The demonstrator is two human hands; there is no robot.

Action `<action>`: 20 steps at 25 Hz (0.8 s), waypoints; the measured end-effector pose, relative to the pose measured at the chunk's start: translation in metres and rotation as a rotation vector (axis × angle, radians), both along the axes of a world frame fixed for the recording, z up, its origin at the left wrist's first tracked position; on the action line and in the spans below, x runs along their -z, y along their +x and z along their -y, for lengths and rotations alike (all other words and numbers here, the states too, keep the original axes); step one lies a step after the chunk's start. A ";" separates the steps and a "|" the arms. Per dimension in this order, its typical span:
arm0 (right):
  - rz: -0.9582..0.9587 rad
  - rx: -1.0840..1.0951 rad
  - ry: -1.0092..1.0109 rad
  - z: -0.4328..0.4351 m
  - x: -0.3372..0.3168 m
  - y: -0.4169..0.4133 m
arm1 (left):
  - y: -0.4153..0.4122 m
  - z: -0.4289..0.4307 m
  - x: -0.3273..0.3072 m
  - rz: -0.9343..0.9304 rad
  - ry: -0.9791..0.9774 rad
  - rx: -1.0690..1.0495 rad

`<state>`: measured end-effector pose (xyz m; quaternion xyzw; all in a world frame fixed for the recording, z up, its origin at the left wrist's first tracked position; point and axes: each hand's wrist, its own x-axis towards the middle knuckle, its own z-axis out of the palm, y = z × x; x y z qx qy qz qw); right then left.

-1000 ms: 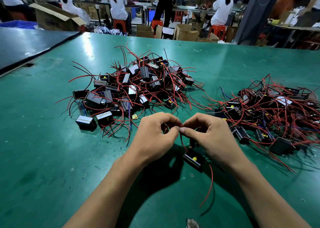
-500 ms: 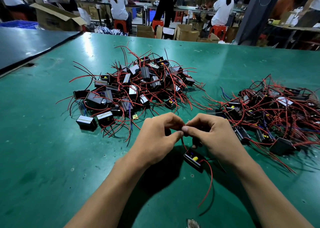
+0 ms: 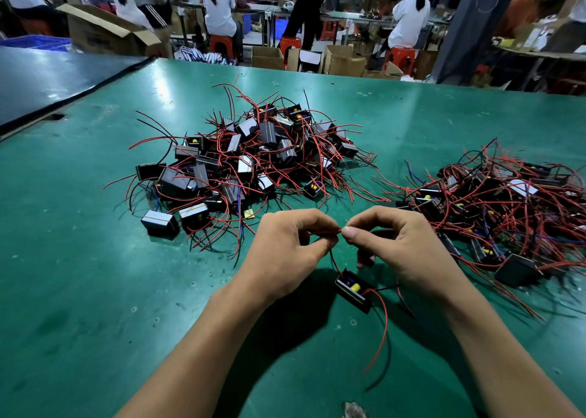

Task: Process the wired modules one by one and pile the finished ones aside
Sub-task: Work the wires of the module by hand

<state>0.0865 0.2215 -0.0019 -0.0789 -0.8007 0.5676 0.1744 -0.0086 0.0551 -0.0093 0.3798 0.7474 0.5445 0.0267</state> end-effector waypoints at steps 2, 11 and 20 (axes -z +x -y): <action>-0.007 -0.015 -0.023 -0.001 0.001 0.000 | 0.001 0.001 -0.001 -0.009 -0.008 -0.004; -0.047 0.021 0.127 -0.001 0.002 0.000 | 0.001 0.000 -0.002 0.029 -0.030 -0.012; -0.010 0.053 0.160 0.005 0.000 -0.002 | 0.004 0.001 -0.004 0.001 -0.028 -0.013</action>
